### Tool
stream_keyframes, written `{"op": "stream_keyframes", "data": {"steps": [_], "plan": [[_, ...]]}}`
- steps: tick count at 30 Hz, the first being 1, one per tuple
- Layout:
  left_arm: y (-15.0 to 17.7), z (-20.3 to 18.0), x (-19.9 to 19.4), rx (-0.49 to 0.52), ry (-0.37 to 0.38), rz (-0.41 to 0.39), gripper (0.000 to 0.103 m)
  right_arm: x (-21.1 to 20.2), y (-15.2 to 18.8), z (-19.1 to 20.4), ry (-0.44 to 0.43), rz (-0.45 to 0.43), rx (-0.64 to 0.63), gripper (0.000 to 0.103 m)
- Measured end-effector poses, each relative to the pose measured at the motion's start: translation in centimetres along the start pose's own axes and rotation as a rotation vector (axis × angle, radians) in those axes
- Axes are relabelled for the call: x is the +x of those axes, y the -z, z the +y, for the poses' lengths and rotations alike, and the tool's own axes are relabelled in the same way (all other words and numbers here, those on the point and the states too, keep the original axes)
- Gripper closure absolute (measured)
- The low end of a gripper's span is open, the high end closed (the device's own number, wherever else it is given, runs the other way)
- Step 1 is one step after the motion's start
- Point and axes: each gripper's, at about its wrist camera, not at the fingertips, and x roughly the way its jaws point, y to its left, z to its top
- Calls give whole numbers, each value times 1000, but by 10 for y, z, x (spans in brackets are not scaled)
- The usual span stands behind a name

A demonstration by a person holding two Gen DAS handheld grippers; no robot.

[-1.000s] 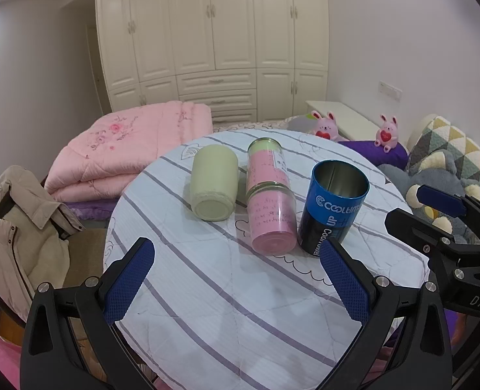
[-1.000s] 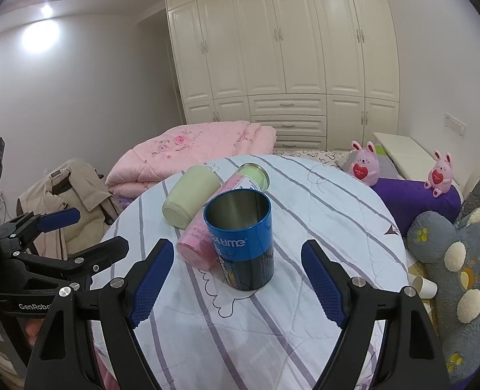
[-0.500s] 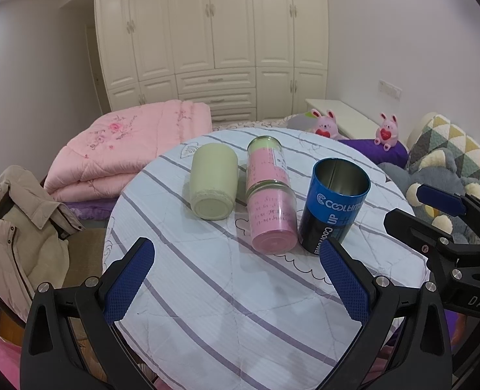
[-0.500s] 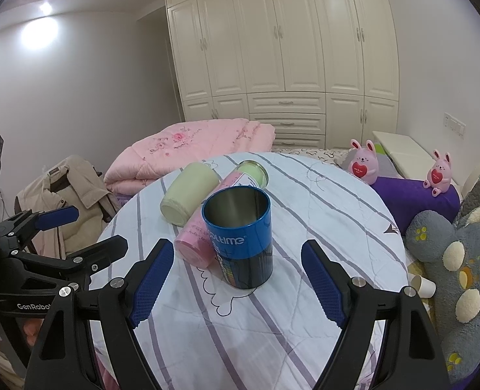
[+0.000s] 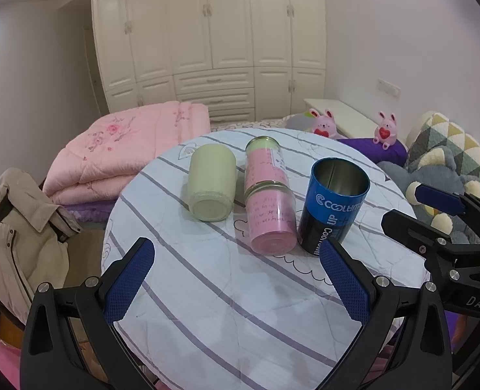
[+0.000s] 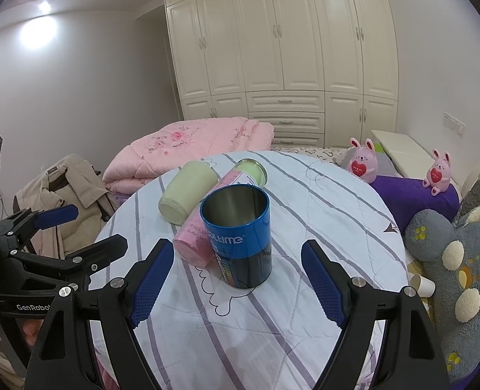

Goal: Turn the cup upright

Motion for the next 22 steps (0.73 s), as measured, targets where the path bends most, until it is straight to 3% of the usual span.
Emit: {"op": "stream_keyframes", "data": {"steps": [13,22], "plan": [[-1,0,8,7,-3,12,0,10,1,-1,11,35,1,21],[3,7,27,11,21,76,0,27,1,-4,14,80,9,21]]}}
